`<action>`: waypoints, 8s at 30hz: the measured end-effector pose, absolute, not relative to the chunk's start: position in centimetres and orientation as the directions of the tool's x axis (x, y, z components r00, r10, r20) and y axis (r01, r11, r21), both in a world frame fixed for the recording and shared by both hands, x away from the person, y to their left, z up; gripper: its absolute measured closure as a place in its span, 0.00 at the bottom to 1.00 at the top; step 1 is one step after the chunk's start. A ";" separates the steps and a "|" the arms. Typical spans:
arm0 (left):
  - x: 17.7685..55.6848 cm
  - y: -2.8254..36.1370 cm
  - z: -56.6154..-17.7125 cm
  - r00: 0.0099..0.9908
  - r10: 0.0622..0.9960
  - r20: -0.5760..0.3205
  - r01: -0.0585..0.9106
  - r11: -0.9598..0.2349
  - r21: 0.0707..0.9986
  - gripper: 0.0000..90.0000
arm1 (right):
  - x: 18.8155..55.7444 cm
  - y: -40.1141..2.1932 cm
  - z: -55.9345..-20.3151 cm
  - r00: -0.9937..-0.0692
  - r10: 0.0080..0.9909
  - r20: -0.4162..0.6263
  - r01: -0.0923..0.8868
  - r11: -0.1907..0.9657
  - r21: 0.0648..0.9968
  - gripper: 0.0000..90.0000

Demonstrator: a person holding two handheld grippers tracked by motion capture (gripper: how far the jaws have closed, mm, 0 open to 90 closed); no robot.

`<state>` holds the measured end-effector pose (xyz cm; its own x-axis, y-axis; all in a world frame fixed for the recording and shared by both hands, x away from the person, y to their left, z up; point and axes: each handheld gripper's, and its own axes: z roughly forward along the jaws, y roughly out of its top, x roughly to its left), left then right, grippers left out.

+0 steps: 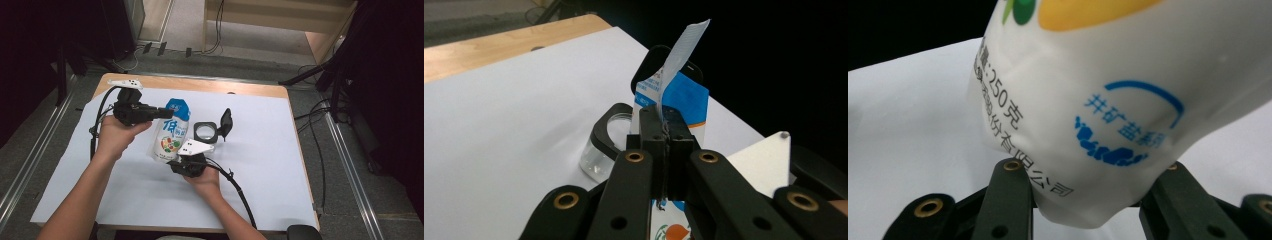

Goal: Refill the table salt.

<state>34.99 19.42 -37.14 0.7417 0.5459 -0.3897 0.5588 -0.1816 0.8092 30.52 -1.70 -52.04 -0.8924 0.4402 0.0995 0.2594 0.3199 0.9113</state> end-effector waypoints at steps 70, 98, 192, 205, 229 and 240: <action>36.3 14.1 -37.8 0.761 0.528 -0.377 0.586 -0.311 0.748 1.00 | 29.0 -2.2 -52.0 -0.850 0.485 0.205 0.351 0.231 0.907 0.64; 36.7 14.8 -38.3 0.758 0.536 -0.372 0.593 -0.327 0.736 0.90 | 29.0 -2.4 -52.0 -0.844 0.459 0.279 0.396 0.183 0.900 0.77; 38.7 12.4 -40.5 0.733 0.524 -0.433 0.658 -0.389 0.645 0.92 | 28.2 -2.7 -51.8 -0.727 0.402 0.556 0.602 -0.016 0.798 0.79; 39.1 12.4 -40.9 0.725 0.524 -0.446 0.672 -0.396 0.626 1.00 | 28.4 -2.9 -51.3 -0.722 0.407 0.560 0.609 -0.011 0.793 0.74; 39.2 12.9 -40.5 0.712 0.516 -0.477 0.690 -0.387 0.612 0.97 | 28.2 -2.6 -51.1 -0.684 0.390 0.616 0.652 -0.051 0.756 0.79; 39.0 13.2 -40.5 0.735 0.516 -0.440 0.665 -0.422 0.616 0.93 | 28.3 -2.8 -50.9 -0.678 0.389 0.623 0.659 -0.053 0.750 0.79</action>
<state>38.96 13.20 -40.48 0.7350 0.5157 -0.4402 0.6651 -0.4219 0.6162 28.27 -2.76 -50.92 -0.6781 0.3894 0.6234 0.6591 -0.0531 0.7501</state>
